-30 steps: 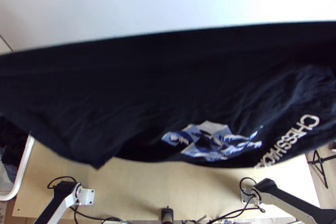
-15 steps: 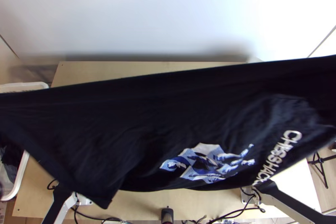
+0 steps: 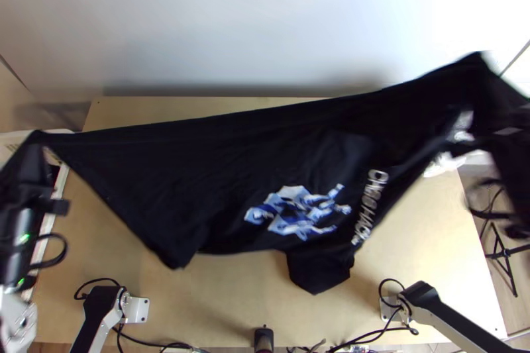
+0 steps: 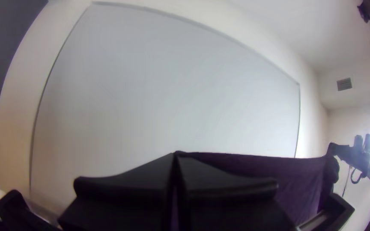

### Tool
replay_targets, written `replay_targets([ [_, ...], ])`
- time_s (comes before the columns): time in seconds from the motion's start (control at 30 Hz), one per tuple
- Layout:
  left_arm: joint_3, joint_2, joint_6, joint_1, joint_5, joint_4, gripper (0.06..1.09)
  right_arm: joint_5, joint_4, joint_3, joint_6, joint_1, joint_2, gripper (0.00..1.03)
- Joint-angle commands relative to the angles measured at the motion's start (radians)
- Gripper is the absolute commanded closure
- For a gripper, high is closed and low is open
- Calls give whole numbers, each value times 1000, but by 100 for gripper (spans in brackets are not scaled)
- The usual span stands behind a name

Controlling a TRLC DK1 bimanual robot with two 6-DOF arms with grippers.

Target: Fold the t-shirt

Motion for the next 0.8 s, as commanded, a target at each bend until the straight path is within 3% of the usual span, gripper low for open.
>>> replay_targets([
  [0.0, -234, 67, 32, 4, 2, 225, 105, -21, 226, -327, -28, -17, 36, 100],
  [0.2, -356, 263, 59, -8, 4, 440, 105, -92, 451, -482, -2, -89, 207, 100],
  [0.37, -349, 515, 87, -10, 4, 564, 105, -130, 566, -498, 7, -139, 398, 100],
  [0.77, -100, 1105, 140, 13, 2, 728, 105, -144, 660, -327, -14, -227, 769, 100],
])
